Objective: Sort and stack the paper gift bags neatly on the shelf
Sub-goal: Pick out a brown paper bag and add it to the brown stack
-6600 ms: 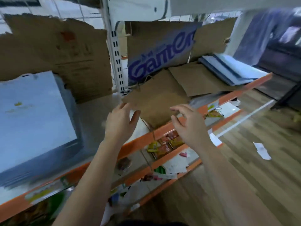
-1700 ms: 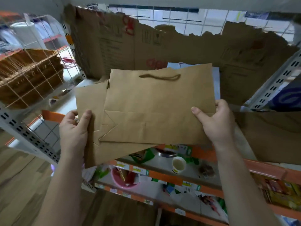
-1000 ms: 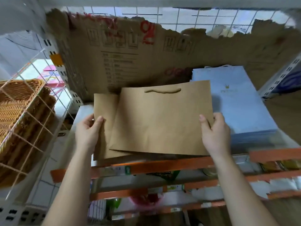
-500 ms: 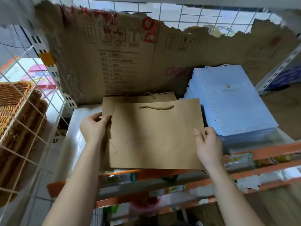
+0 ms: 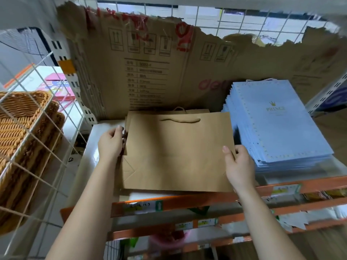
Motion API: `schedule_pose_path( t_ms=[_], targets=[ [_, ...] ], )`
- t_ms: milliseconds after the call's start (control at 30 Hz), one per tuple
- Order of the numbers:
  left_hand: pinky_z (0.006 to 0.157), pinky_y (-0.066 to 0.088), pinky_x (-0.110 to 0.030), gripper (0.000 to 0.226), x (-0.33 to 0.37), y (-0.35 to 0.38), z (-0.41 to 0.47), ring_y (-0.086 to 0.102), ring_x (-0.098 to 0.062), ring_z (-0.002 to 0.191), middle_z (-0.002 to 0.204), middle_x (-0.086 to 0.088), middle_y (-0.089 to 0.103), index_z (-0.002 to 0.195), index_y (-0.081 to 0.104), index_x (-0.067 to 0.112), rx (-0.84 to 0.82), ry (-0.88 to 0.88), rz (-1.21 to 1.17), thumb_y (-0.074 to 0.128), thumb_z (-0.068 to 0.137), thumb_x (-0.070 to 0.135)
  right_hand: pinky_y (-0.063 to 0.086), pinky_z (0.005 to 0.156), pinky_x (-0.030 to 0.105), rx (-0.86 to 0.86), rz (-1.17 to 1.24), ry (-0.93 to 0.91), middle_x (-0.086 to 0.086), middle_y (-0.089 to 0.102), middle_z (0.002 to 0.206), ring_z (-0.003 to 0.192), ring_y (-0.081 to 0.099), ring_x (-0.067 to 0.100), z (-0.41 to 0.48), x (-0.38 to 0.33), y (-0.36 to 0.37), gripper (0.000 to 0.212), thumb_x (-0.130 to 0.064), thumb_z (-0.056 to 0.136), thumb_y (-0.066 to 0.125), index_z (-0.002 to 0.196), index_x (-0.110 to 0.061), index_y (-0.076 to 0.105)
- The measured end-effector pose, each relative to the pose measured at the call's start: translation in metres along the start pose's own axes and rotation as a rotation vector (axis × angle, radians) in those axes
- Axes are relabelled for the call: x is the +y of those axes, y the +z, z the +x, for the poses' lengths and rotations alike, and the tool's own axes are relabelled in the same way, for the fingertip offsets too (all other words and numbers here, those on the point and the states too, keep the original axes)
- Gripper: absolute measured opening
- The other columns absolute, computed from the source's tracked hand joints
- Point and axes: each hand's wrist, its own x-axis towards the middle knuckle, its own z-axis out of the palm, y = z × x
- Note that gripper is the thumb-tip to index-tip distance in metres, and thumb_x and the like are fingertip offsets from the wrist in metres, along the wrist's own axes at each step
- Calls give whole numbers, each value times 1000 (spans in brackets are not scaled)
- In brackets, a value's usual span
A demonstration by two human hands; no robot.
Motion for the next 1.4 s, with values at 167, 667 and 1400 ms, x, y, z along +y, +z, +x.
schedule_pose_path(
  t_ms=[167, 667, 1400],
  targets=[
    [82, 51, -41, 30, -16, -21, -29, 65, -22, 93, 109, -3, 67, 110, 61, 26, -54, 28, -140, 38, 100, 42, 27, 47, 16, 7, -6, -89, -5, 54, 71, 59, 47, 6, 32, -22, 14, 28, -34, 99, 50, 97, -7, 55],
    [107, 29, -32, 68, -18, -14, -66, 39, -21, 133, 144, -8, 45, 145, 37, 7, -155, 427, 398, 33, 92, 48, 41, 67, 31, -104, -365, -89, 17, 59, 116, 100, 59, 32, 73, -22, 41, 40, -33, 93, 58, 121, -8, 44],
    [91, 31, -30, 58, -15, -5, -64, 42, -33, 129, 143, -15, 45, 151, 19, 4, -181, 318, 387, 34, 103, 32, 21, 115, 34, -648, -446, -119, 10, 7, 161, 146, 19, 25, 43, -18, 7, 124, -33, 64, 89, 155, -21, 6]
  ],
)
